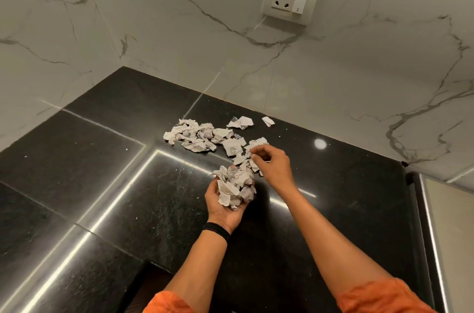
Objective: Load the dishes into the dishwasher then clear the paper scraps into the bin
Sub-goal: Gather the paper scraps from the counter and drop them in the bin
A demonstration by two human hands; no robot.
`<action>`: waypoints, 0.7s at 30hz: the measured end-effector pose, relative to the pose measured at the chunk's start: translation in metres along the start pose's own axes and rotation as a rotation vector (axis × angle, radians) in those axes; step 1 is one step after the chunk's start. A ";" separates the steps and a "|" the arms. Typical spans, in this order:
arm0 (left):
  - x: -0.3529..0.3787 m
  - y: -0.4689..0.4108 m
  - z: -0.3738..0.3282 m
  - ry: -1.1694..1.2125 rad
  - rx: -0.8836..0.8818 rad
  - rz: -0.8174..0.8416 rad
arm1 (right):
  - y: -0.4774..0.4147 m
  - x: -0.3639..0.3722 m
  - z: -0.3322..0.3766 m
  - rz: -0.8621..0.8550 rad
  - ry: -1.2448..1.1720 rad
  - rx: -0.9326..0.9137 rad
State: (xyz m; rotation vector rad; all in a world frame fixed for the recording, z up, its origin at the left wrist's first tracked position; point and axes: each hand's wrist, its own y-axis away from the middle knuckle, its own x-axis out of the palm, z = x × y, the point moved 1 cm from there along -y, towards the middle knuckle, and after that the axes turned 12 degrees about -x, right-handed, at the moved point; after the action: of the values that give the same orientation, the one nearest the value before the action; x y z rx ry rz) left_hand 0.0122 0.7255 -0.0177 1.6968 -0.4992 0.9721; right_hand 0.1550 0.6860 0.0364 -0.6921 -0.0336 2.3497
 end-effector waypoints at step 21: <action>-0.008 -0.004 -0.032 -0.006 0.077 -0.102 | 0.010 0.010 -0.002 -0.029 -0.049 -0.018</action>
State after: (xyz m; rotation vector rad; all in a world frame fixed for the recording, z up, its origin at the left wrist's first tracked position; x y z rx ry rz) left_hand -0.0005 0.7555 -0.0230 1.7771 -0.3795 0.9225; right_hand 0.1441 0.6840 0.0277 -0.6389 -0.0857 2.3405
